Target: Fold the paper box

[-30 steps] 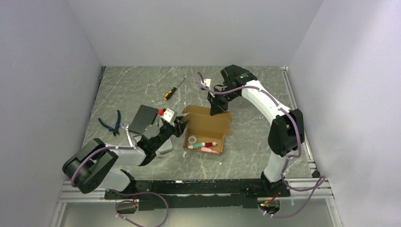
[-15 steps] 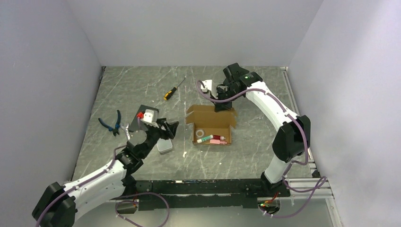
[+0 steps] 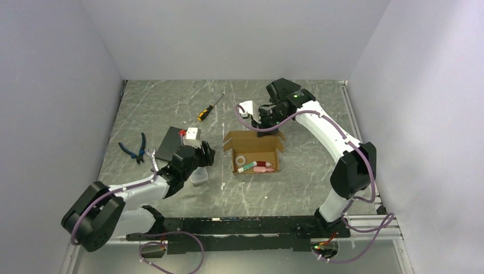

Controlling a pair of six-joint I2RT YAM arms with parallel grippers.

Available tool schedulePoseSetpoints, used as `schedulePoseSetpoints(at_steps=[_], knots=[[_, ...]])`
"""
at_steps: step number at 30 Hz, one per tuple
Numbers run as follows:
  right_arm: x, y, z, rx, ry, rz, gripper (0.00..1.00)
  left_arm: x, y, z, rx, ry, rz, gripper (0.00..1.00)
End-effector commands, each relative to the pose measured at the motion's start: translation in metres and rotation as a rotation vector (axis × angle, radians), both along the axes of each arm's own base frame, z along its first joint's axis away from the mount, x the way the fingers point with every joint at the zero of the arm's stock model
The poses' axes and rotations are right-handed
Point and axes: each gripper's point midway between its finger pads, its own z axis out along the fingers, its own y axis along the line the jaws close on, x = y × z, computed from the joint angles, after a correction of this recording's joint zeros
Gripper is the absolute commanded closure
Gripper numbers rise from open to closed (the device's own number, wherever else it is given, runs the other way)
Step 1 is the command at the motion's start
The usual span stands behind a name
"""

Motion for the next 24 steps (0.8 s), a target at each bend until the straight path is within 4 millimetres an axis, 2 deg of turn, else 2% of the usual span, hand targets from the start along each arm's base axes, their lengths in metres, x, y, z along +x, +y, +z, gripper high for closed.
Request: schedulePoseSetpoints(at_steps=[1, 8, 13, 18, 24], knots=[[-0.004, 0.0, 0.014, 0.02, -0.047, 0.027, 1.0, 0.027, -0.016, 0.028, -0.128, -0.066, -0.001, 0.4], [-0.005, 0.002, 0.009, 0.024, -0.03, 0.029, 1.0, 0.038, -0.046, 0.029, -0.162, -0.082, -0.128, 0.44], [-0.005, 0.001, 0.004, 0.016, -0.017, 0.029, 1.0, 0.029, -0.075, 0.031, -0.229, -0.092, -0.288, 0.49], [-0.007, 0.002, -0.001, 0.012, -0.001, 0.033, 1.0, 0.017, -0.087, 0.022, -0.271, -0.088, -0.376, 0.49], [-0.008, 0.002, -0.002, 0.012, 0.013, 0.043, 1.0, 0.011, -0.1, 0.02, -0.266, -0.086, -0.469, 0.5]])
